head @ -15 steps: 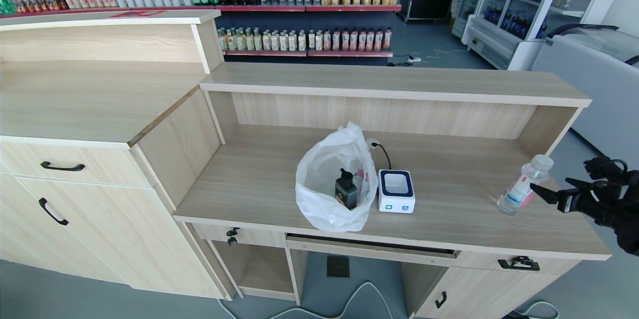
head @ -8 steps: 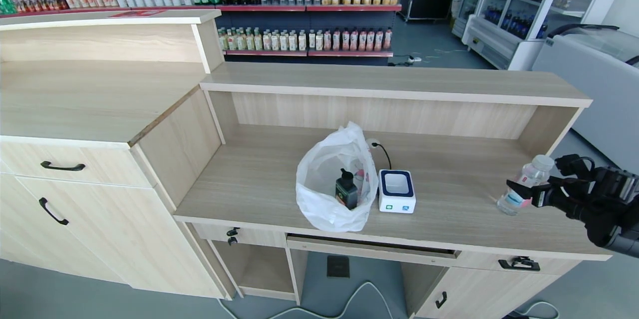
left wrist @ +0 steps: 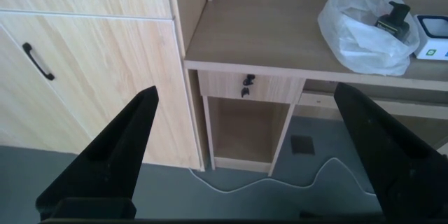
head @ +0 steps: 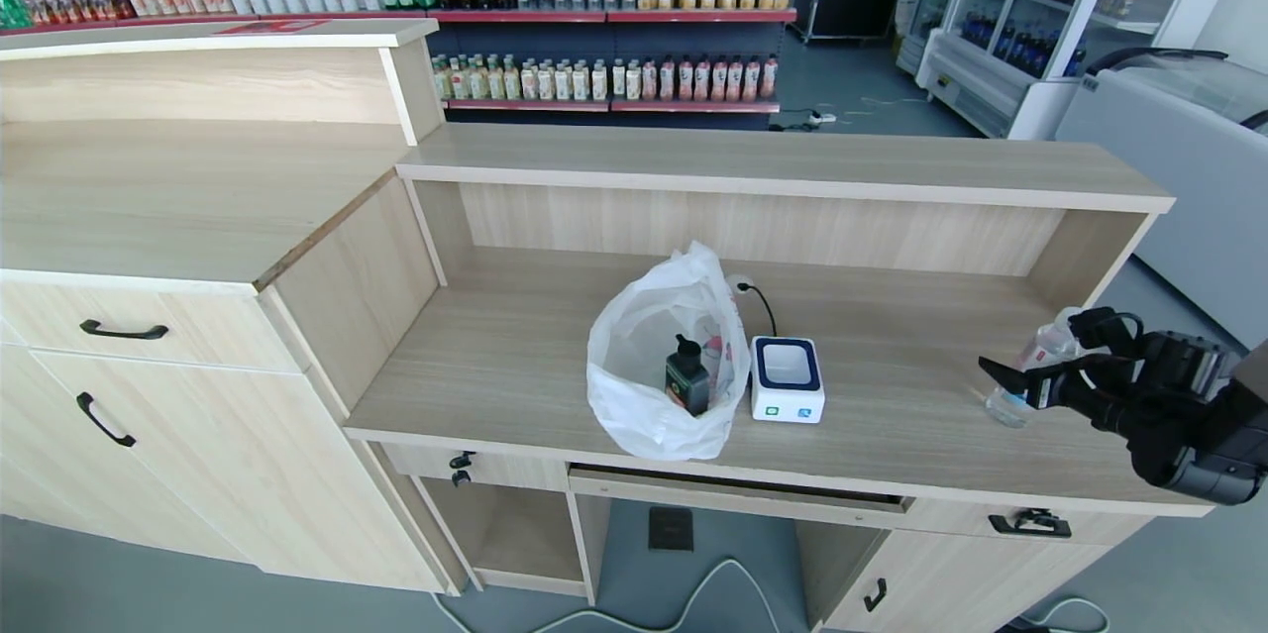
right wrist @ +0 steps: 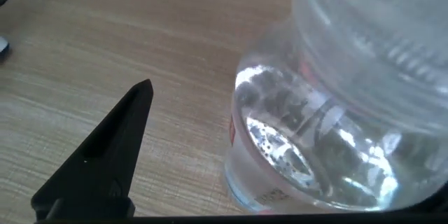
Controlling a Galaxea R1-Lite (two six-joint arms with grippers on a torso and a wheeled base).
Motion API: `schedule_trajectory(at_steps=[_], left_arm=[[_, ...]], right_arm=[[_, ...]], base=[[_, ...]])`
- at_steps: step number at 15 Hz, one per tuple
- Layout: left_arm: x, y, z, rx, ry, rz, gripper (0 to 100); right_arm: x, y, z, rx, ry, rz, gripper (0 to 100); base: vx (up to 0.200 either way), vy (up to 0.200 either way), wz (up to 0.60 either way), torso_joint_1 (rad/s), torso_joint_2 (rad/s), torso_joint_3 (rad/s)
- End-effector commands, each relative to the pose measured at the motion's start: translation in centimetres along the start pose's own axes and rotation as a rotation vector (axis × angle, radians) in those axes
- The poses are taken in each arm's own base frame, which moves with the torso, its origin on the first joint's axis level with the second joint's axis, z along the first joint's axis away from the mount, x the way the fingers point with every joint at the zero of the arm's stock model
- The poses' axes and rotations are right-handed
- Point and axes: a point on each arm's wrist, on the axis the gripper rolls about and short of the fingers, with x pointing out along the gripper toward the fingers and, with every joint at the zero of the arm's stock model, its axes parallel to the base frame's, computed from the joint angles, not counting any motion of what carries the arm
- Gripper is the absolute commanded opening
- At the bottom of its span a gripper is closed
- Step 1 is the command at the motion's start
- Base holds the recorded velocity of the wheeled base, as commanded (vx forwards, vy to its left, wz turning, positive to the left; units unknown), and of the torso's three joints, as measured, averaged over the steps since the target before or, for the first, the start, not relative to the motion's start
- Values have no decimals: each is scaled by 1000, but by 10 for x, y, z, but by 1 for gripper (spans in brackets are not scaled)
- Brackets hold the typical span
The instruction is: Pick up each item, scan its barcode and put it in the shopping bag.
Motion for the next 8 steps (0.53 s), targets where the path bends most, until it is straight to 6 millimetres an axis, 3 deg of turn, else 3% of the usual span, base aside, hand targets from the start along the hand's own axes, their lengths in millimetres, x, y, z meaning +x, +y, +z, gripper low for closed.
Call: schedule_trajectory(at_steps=[1, 6, 7, 8], left_arm=[[0, 0, 0, 0, 0, 0, 100], [0, 0, 0, 0, 0, 1, 100], [0, 0, 0, 0, 0, 1, 100], [0, 0, 0, 0, 0, 0, 100]], right_arm=[[5, 3, -1, -4, -5, 10, 100], [16, 7, 0, -4, 2, -54, 100], [16, 7, 1, 5, -1, -59, 0], [16, 7, 1, 6, -2, -61, 0]], base=[[0, 0, 0, 0, 0, 0], [0, 0, 0, 0, 0, 0], [0, 0, 0, 0, 0, 0], [0, 0, 0, 0, 0, 0]])
